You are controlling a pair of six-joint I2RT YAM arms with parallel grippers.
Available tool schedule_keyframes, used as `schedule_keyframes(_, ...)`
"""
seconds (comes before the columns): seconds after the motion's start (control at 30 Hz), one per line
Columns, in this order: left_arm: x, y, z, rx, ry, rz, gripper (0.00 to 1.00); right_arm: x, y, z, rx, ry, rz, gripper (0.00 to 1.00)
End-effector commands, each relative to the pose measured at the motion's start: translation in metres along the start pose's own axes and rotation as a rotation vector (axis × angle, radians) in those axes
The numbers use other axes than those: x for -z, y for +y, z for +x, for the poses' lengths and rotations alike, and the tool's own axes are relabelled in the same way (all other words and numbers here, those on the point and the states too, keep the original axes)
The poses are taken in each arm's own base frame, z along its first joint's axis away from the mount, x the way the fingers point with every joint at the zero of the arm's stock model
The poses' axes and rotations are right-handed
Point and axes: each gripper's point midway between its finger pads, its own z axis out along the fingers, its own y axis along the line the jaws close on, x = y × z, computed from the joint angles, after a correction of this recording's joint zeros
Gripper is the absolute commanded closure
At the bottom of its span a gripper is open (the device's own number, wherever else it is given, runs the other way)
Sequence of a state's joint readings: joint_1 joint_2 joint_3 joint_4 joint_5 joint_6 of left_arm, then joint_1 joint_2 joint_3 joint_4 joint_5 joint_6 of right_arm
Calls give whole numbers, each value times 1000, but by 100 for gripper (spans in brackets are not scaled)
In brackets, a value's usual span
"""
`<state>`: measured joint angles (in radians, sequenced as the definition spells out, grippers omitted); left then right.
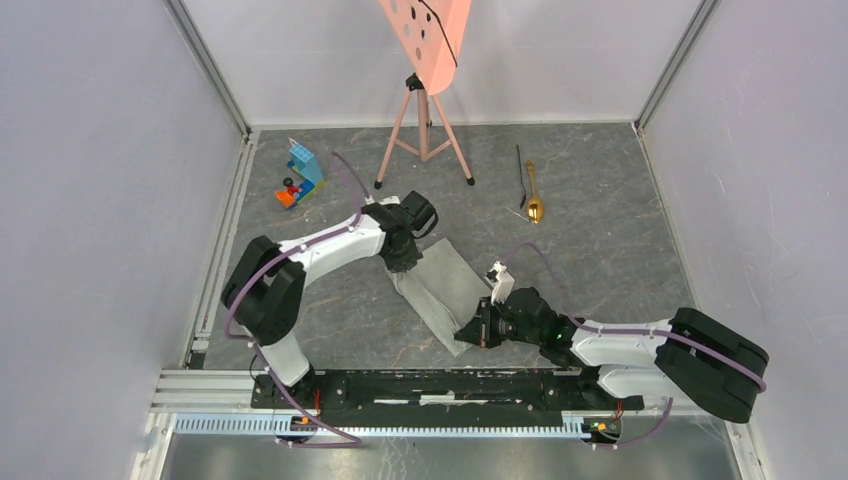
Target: Fold the napkin into a case and place the utensils inside
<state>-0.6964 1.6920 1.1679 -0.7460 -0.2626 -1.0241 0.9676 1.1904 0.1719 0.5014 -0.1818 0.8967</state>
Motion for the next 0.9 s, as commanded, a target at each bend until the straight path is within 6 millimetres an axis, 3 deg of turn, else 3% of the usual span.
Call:
schedule_keyframes(0.0, 1, -15, -16, -38, -71, -52, 89, 6, -13, 9, 5, 18, 19, 100)
schedule_keyframes(0.5, -19, -42, -18, -127, -53, -58, 89, 8, -25, 6, 44, 10, 43, 100)
schedule_keyframes(0.67, -25, -39, -11, -150, -34, -72, 89, 8, -24, 0, 116, 13, 52, 86)
schedule_keyframes(0.87, -24, -35, -8, -172, -34, -78, 89, 9, -21, -22, 293, -20, 80, 46)
